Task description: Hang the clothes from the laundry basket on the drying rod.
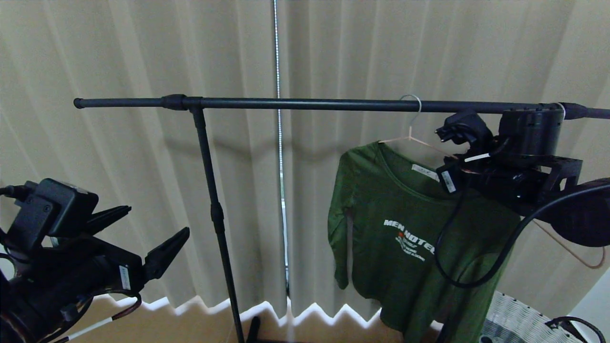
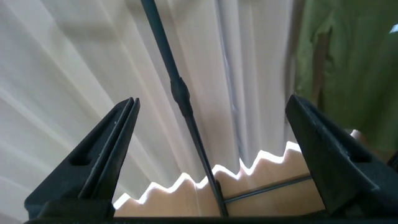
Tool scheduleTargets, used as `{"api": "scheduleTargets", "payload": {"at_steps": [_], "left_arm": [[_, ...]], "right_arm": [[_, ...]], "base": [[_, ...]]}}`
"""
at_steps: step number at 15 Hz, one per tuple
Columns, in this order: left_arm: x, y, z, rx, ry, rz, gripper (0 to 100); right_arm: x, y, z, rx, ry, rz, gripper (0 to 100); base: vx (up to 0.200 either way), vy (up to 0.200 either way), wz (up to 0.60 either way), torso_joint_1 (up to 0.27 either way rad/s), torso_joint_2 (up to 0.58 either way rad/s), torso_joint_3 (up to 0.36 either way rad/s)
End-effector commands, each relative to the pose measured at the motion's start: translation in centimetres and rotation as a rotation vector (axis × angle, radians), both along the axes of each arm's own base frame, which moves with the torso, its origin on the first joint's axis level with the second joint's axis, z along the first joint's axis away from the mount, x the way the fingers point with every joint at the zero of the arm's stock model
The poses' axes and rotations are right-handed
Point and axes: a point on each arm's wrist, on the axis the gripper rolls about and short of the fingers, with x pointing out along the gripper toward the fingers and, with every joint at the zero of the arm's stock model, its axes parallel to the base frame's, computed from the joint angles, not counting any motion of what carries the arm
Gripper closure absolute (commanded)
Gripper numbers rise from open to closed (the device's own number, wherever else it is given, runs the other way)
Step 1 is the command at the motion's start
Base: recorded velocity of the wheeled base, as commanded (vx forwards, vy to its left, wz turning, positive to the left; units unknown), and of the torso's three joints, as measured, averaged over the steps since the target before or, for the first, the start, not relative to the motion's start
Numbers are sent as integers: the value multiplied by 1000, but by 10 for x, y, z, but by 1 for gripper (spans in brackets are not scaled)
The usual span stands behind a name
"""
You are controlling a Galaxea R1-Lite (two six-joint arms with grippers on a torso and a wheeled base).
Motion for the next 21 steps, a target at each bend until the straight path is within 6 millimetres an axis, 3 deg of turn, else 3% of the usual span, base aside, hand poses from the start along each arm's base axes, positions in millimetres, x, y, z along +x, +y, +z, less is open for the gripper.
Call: {"api": "scheduleTargets", "payload": {"at_steps": [1,4,5,9,13,21], "left_arm": [[0,0,1,-4,-6,1,0],[0,0,1,-3,-6,4,0],[-1,1,2,-6,-9,4,0],[1,1,5,-12,-21,12,0],[3,2,5,-11,-18,21,0],[6,2,6,-12,-17,30,0]], "right_arm": [[1,8,-5,-5,13,21,100],[-1,8,-5,-5,13,24,100],[-1,8,-6,-4,16,25,0],[-3,7,-6,38,12,21,0],[-31,7,10,171,-31,60,0],[-84,-9,20,279,-93,180,0]], "base": [[0,0,0,0,0,0],[0,0,0,0,0,0],[0,0,0,0,0,0],[0,0,0,0,0,0],[0,0,0,0,0,0],[0,0,0,0,0,0]]}}
